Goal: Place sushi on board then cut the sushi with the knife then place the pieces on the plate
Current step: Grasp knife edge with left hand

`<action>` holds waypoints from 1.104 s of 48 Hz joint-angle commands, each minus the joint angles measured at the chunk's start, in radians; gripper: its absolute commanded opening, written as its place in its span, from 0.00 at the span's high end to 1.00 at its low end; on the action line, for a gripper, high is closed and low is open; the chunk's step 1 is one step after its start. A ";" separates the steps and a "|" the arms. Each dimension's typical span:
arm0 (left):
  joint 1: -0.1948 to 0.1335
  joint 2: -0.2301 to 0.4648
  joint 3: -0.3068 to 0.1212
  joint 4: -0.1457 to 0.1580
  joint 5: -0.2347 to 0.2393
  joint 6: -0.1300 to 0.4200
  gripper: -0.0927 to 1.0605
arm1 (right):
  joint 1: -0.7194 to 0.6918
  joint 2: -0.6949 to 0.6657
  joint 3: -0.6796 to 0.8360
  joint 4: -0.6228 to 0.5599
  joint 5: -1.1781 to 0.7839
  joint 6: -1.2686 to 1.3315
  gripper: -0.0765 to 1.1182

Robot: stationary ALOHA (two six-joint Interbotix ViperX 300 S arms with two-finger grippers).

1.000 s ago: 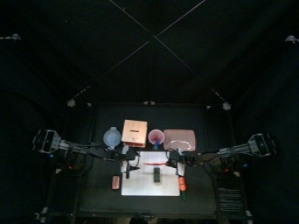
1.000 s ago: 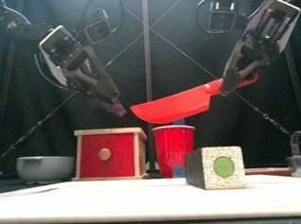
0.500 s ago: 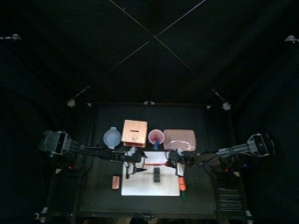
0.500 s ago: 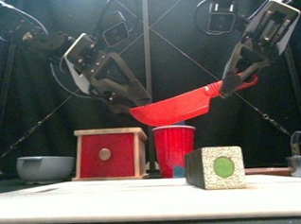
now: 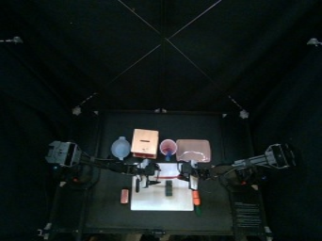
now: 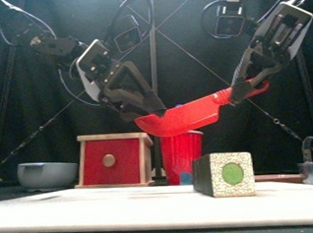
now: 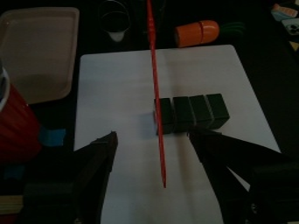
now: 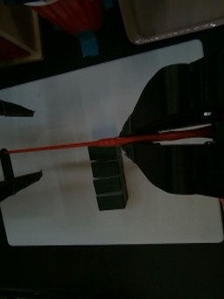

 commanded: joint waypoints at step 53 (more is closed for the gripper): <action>-0.005 0.025 -0.011 -0.006 0.002 0.002 0.49 | 0.021 0.002 -0.003 0.060 -0.043 -0.002 0.71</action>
